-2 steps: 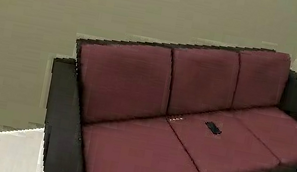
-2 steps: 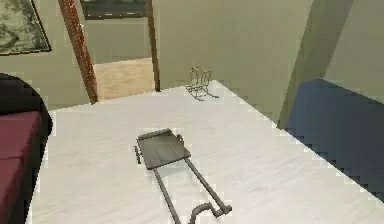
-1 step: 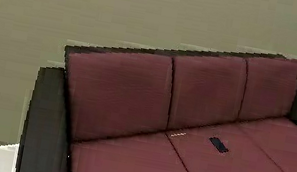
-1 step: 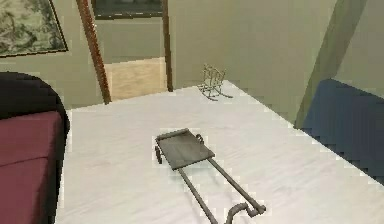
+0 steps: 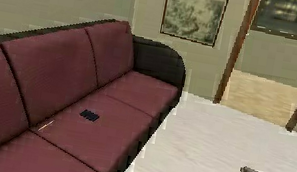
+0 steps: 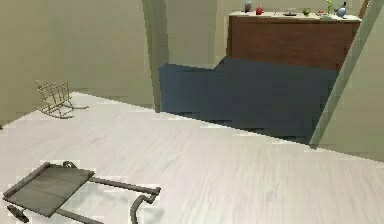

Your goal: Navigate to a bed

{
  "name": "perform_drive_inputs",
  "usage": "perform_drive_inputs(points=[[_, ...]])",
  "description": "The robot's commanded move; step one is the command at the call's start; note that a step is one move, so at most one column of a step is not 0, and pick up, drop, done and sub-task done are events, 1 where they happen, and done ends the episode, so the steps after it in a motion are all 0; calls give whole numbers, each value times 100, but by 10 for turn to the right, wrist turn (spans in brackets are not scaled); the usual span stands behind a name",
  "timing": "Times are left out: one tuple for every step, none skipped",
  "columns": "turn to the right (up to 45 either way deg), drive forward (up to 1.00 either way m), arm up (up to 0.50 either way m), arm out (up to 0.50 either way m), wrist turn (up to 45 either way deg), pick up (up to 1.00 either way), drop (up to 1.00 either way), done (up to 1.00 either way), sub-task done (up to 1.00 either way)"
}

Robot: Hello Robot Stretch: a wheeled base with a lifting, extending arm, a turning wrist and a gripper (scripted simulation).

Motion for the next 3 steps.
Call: perform_drive_inputs(points=[[210,0,0,0,0,0,0,0,0],[0,100,0,0,0,0,0,0,0],[30,0,0,0,0,0,0,0,0]])
